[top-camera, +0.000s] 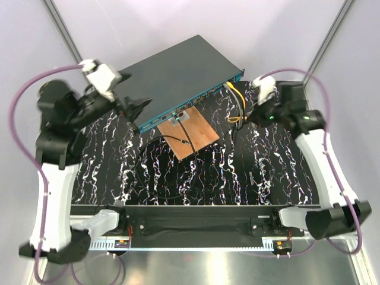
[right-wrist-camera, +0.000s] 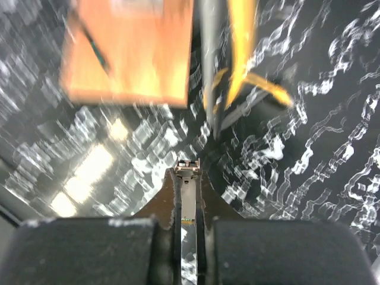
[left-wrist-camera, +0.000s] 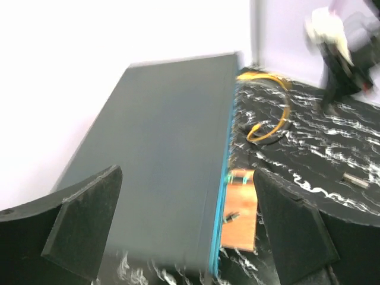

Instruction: Insert the plug into the switch port

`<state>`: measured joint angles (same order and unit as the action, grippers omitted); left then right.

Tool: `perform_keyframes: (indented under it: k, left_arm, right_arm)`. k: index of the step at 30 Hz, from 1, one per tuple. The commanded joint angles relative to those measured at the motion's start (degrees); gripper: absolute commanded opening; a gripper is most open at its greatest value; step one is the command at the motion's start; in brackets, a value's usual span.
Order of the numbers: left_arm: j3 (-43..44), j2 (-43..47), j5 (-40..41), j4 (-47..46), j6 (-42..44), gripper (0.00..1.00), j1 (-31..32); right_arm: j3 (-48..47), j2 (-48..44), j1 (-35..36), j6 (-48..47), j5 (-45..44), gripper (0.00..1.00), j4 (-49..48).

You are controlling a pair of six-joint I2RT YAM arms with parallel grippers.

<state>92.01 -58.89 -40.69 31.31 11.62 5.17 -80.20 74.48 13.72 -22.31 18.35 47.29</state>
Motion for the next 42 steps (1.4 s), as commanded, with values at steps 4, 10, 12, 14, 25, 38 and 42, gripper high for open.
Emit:
perform_keyframes:
  k: [4,10,12,14,25,38,42]
  left_arm:
    - [10.3,-10.79,21.77,4.2,17.28,0.99,24.15]
    - [4.41,-17.2,40.5,-5.2,25.74,0.97,46.84]
    - [5.46,-19.58,45.33,-6.78,21.62,0.93,50.54]
    - [6.08,-22.3,47.18,-7.66,19.51,0.9,54.13]
    - [14.7,-34.8,48.6,-8.01,2.8,0.77,59.69]
    - [17.24,-38.92,49.74,-11.53,-2.3,0.62,60.49]
    - [20.22,-41.3,50.88,-12.15,-2.83,0.61,60.57]
  right_arm:
    - [-4.78,-4.78,-7.64,31.92,17.06,0.0,-9.3]
    - [0.47,-7.23,-16.43,60.9,25.68,0.0,-25.43]
    - [5.64,-11.08,-16.88,67.19,23.5,0.0,-30.56]
    - [9.08,-13.73,-16.88,74.93,22.18,0.0,-38.12]
    - [17.18,-21.48,-16.79,79.27,21.64,0.0,-42.55]
    - [20.35,-24.82,-16.62,75.92,22.26,0.0,-39.9]
    - [20.61,-25.26,-16.0,74.87,22.61,0.0,-40.08]
